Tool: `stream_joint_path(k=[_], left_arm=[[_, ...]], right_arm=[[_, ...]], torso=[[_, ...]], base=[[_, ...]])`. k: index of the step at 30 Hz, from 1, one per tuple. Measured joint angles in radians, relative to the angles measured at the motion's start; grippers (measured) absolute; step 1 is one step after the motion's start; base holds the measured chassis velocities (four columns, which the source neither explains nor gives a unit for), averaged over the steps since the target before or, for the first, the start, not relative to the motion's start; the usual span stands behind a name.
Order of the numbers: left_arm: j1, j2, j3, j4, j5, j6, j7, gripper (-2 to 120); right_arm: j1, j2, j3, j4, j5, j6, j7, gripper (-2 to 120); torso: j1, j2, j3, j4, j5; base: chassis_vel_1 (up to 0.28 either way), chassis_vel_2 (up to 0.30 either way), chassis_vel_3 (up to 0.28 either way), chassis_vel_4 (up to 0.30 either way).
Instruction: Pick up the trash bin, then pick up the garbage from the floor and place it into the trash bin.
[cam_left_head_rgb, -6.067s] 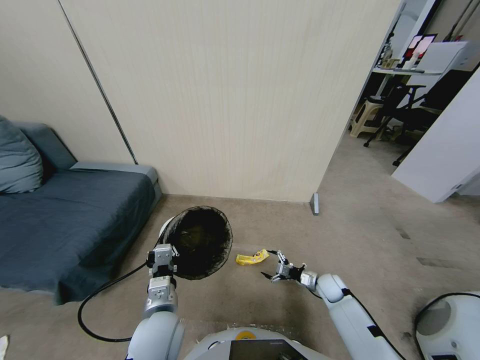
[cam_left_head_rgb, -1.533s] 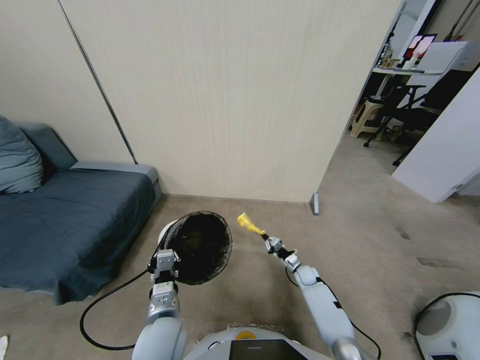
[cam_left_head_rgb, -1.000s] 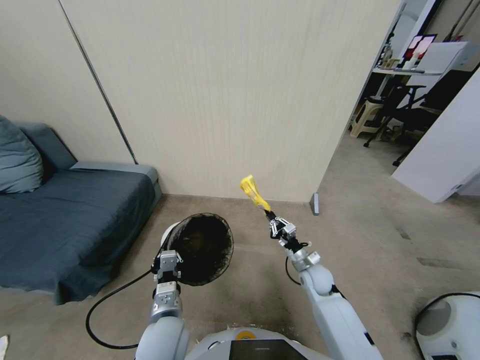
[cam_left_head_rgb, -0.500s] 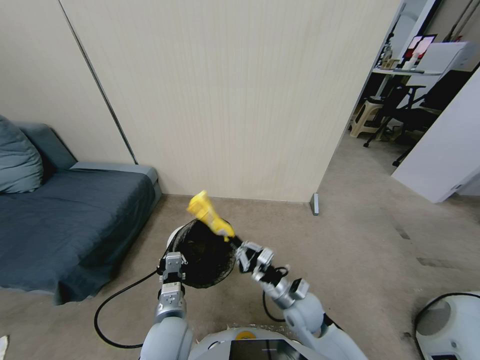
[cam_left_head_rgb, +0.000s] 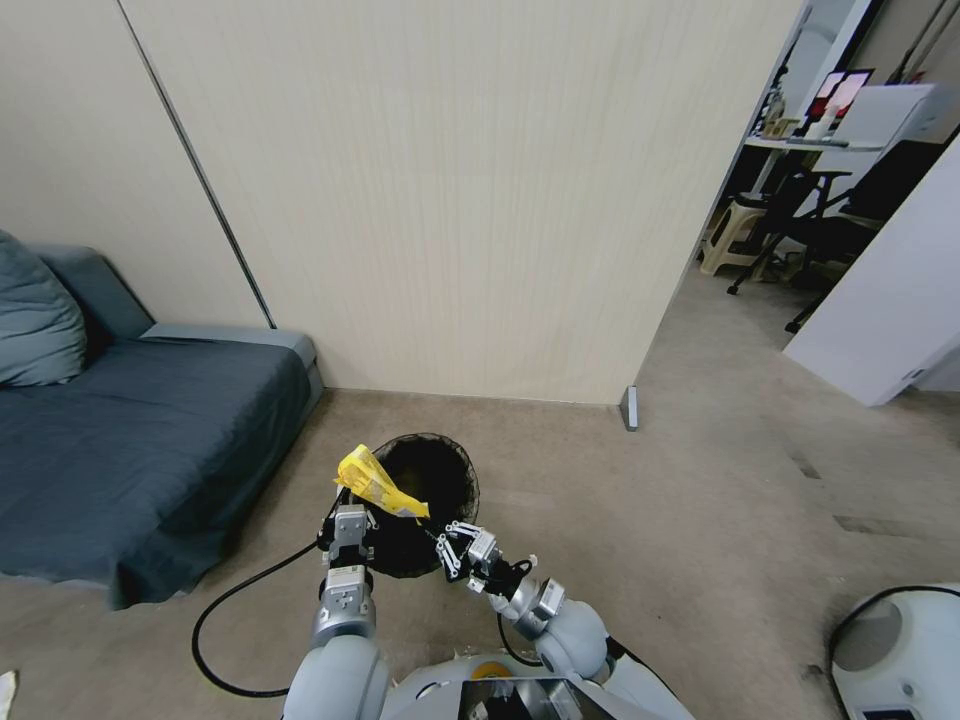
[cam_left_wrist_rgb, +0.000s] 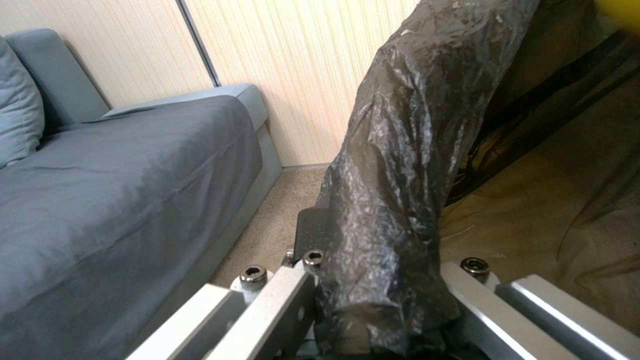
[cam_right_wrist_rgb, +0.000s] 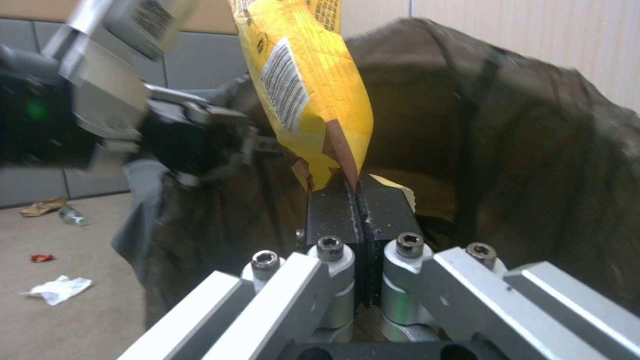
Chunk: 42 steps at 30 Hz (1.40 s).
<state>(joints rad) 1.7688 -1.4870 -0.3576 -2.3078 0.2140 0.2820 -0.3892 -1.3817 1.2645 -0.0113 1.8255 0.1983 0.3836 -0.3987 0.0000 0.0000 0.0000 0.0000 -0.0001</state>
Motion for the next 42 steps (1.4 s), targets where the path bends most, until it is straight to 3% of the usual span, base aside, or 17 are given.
stream_joint_path(k=[17, 20, 27, 42], left_arm=[[0.004, -0.001, -0.007, -0.015, -0.003, 0.0, 0.0, 1], [0.004, -0.002, -0.005, -0.015, -0.004, 0.001, 0.0, 1], [0.003, -0.002, -0.003, -0.015, -0.018, 0.009, 0.0, 1], [-0.002, -0.003, 0.001, -0.012, -0.027, 0.016, 0.007, 1]], right_arm=[[0.017, 0.005, 0.043, -0.05, -0.017, 0.004, 0.008, 0], [0.018, 0.005, 0.049, -0.051, -0.025, 0.001, 0.01, 16], [0.01, 0.004, 0.055, -0.049, -0.039, 0.001, 0.012, 36], [-0.01, 0.013, 0.071, -0.038, -0.059, 0.016, 0.009, 93]], torso=[[0.0, 0.0, 0.0, 0.0, 0.0001], [0.0, 0.0, 0.0, 0.0, 0.0], [0.0, 0.0, 0.0, -0.0001, 0.0], [0.0, 0.0, 0.0, 0.0, 0.0]], base=[[0.0, 0.0, 0.0, 0.0], [0.0, 0.0, 0.0, 0.0], [0.0, 0.0, 0.0, 0.0], [0.0, 0.0, 0.0, 0.0]])
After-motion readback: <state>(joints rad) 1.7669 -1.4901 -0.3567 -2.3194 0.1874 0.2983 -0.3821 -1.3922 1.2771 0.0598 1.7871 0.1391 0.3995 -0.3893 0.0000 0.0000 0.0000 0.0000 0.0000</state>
